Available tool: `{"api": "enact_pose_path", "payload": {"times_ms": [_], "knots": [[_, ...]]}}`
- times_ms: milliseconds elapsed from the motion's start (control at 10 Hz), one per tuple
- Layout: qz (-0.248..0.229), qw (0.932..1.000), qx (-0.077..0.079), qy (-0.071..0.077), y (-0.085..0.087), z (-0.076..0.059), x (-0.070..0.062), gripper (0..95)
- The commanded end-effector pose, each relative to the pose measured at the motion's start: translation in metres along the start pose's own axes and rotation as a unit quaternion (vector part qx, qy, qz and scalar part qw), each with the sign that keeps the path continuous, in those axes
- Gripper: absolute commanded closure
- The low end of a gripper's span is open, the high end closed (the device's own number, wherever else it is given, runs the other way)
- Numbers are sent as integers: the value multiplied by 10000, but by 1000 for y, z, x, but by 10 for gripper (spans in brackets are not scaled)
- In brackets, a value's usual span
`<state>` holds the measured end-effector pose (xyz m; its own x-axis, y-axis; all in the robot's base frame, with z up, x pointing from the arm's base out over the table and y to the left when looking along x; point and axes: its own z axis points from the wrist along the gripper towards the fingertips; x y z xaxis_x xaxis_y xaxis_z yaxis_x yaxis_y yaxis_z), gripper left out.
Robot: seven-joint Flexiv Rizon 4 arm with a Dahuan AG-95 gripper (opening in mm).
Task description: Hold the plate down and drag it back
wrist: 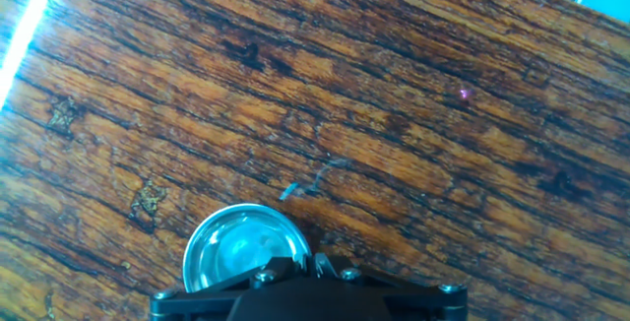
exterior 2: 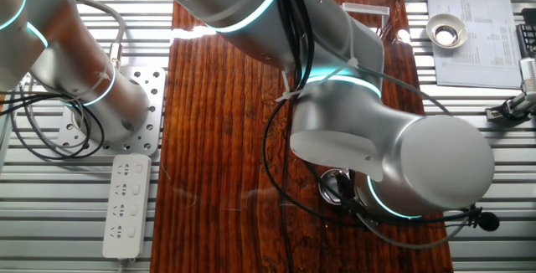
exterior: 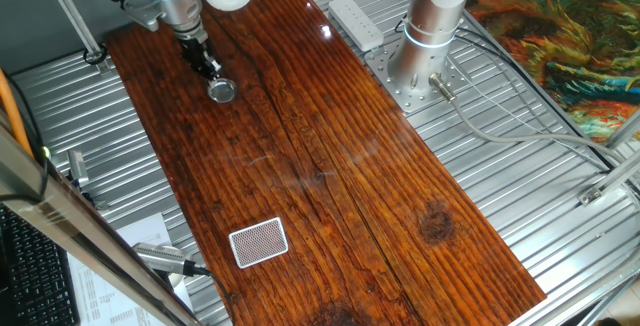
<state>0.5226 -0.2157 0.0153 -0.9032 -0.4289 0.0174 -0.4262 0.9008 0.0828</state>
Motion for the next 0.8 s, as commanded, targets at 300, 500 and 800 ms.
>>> {"api": "enact_pose_path", "payload": {"times_ms": [300,500,800], "knots": [[-42,10000,6,13,1,-1,0,760],[-80,10000,28,23,1,-1,0,760],[-109,9999,12,16,0,-2,1,570]]}}
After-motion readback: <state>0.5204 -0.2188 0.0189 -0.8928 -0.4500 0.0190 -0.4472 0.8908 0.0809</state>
